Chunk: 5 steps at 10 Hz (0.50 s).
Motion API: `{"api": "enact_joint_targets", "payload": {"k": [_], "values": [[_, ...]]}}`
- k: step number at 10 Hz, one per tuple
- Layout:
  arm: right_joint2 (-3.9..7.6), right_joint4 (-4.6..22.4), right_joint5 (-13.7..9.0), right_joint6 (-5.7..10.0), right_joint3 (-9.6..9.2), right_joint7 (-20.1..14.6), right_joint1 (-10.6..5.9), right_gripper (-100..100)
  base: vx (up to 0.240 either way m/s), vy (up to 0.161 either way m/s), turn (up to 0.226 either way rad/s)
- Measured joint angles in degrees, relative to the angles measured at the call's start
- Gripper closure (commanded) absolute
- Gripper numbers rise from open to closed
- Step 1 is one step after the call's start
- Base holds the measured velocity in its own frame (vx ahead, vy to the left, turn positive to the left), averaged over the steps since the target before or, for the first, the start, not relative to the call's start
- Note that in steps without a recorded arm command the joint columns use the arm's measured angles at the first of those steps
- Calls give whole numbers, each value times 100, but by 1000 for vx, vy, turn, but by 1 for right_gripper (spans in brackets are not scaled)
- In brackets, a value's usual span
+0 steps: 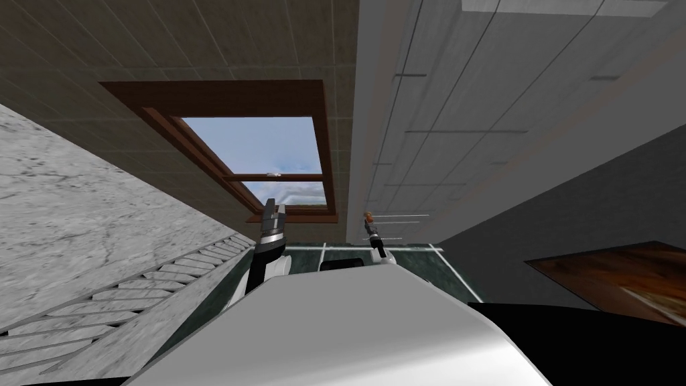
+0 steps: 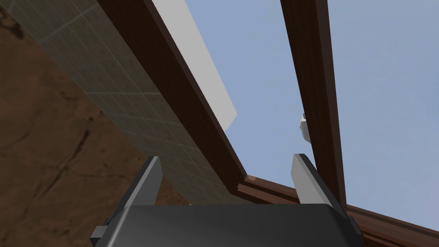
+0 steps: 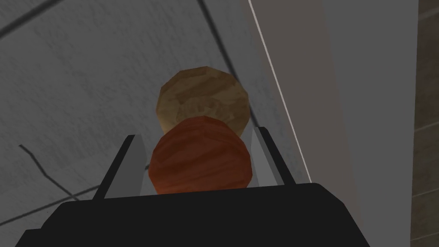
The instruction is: Pull the door open
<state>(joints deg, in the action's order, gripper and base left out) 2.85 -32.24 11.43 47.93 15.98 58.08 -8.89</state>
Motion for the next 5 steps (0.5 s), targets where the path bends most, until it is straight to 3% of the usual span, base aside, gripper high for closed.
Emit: {"api": "enact_joint_targets", "payload": {"k": [4, 5], "values": [[105, 152, -159, 68, -21, -537, -54, 100, -16, 8, 45], [90, 51, -157, 24, -37, -603, 2, 100, -10, 3, 56]]}}
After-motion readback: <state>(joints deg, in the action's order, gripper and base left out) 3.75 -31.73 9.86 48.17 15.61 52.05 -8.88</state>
